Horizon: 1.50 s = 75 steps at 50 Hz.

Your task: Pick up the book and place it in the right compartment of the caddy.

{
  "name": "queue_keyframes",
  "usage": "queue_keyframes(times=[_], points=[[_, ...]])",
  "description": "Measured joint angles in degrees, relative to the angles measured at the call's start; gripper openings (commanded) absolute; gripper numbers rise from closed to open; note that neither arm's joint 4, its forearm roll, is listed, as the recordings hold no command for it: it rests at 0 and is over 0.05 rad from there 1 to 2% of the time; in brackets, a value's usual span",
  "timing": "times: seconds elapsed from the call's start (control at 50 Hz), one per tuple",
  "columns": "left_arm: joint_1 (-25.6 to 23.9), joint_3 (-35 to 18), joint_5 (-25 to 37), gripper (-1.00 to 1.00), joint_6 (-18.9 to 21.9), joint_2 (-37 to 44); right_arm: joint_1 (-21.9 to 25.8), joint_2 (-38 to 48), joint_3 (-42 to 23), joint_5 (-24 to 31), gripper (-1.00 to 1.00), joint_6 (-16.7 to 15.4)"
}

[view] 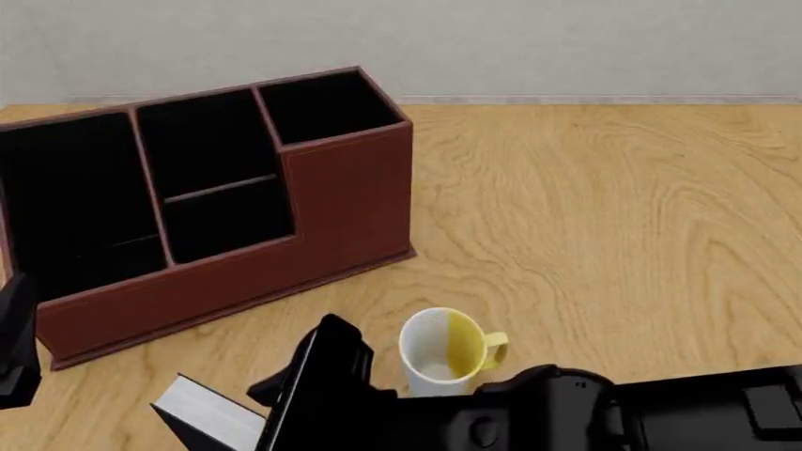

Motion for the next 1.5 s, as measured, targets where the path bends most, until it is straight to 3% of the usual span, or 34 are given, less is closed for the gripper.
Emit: queue_keyframes(times=[1.12, 1.14, 1.5], points=[[0.1, 0.1, 1.0, 1.00, 0.1, 0.0, -1.3, 6.7, 2.4, -5.9, 1.00, 3.6], [0.1, 0.1, 1.0, 1.00, 0.1, 0.0, -1.3, 6.7, 2.4, -5.9, -1.00, 3.6], [-0.2, 0.1, 1.0, 1.00, 0.2, 0.0, -2.3, 5.5, 3.0, -5.2, -1.00, 1.6]])
